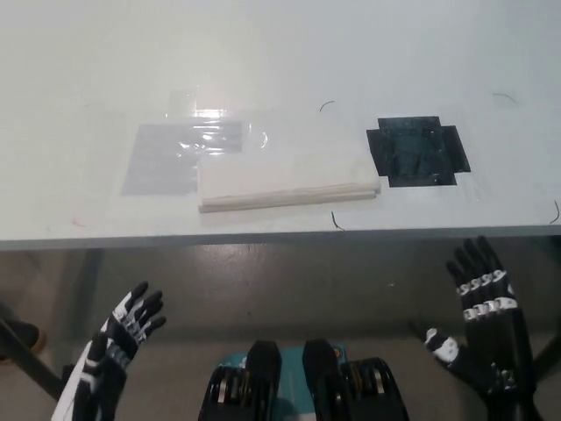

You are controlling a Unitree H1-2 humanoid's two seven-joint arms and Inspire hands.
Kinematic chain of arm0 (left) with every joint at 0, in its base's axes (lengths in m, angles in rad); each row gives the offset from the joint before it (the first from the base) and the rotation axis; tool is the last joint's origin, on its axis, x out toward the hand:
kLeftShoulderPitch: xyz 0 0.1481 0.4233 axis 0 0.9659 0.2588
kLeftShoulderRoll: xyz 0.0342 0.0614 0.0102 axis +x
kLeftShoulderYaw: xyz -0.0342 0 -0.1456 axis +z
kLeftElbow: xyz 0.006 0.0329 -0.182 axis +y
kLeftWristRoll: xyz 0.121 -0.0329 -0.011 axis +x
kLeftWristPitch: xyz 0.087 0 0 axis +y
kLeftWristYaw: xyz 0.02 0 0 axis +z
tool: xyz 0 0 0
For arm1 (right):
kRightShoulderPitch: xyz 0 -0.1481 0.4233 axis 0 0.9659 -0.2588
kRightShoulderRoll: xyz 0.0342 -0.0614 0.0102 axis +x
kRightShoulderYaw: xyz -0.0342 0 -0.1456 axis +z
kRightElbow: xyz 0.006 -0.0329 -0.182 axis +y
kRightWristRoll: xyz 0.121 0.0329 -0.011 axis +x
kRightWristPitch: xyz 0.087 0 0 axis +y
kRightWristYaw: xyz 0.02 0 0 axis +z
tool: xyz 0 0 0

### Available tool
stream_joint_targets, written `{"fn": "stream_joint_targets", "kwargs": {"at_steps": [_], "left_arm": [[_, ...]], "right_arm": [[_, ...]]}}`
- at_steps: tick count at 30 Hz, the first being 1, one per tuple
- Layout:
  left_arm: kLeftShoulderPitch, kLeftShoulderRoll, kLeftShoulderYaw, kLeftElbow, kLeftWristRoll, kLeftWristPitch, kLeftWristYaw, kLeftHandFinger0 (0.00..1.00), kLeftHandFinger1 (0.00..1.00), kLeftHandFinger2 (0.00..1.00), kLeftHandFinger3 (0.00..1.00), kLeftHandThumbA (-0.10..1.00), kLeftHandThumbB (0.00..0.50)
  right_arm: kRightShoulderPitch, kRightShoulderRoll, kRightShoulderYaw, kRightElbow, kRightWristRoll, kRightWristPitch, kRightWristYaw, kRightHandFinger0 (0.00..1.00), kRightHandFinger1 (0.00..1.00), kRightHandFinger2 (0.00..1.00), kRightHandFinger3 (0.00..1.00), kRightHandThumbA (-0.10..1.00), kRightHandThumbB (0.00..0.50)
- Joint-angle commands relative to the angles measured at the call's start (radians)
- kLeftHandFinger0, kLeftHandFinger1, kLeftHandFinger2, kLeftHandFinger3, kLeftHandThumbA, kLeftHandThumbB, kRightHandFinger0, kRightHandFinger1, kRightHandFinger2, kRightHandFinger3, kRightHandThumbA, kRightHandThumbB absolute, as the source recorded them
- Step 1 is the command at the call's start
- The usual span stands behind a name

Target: A stack of napkins is kept in the middle of the table close to the robot and the robot places both its hands sideways on the stack. Then it moves its hands away from each other while pressing down on the napkins to make them smooth

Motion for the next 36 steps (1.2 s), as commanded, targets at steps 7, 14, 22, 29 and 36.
{"fn": "stream_joint_targets", "kwargs": {"at_steps": [7, 14, 22, 29, 36], "left_arm": [[-0.05, 0.014, -0.01, 0.148, 0.159, -0.193, 0.04, 1.0, 1.0, 1.0, 1.0, 1.0, 0.229], [-0.097, 0.011, -0.007, 0.206, 0.157, -0.178, 0.044, 1.0, 1.0, 1.0, 1.0, 1.0, 0.19], [-0.091, -0.002, -0.014, 0.238, 0.223, -0.192, 0.072, 1.0, 1.0, 1.0, 1.0, 1.0, 0.273], [-0.105, 0.004, -0.017, 0.225, 0.236, -0.161, 0.076, 1.0, 1.0, 1.0, 1.0, 1.0, 0.268], [-0.079, 0.0, -0.022, 0.229, 0.232, -0.165, 0.077, 1.0, 1.0, 1.0, 1.0, 1.0, 0.296]], "right_arm": [[-0.008, 0.002, 0.044, 0.05, -0.183, -0.107, -0.022, 1.0, 1.0, 1.0, 1.0, 1.0, 0.153], [-0.075, -0.011, 0.036, 0.145, -0.203, -0.107, -0.036, 1.0, 1.0, 1.0, 1.0, 1.0, 0.141], [-0.077, -0.013, 0.034, 0.156, -0.196, -0.107, -0.037, 1.0, 1.0, 1.0, 1.0, 1.0, 0.092], [-0.091, -0.014, 0.036, 0.157, -0.208, -0.107, -0.051, 1.0, 1.0, 1.0, 1.0, 1.0, 0.104], [-0.056, -0.013, 0.045, 0.143, -0.209, -0.107, -0.048, 1.0, 1.0, 1.0, 1.0, 1.0, 0.103]]}}
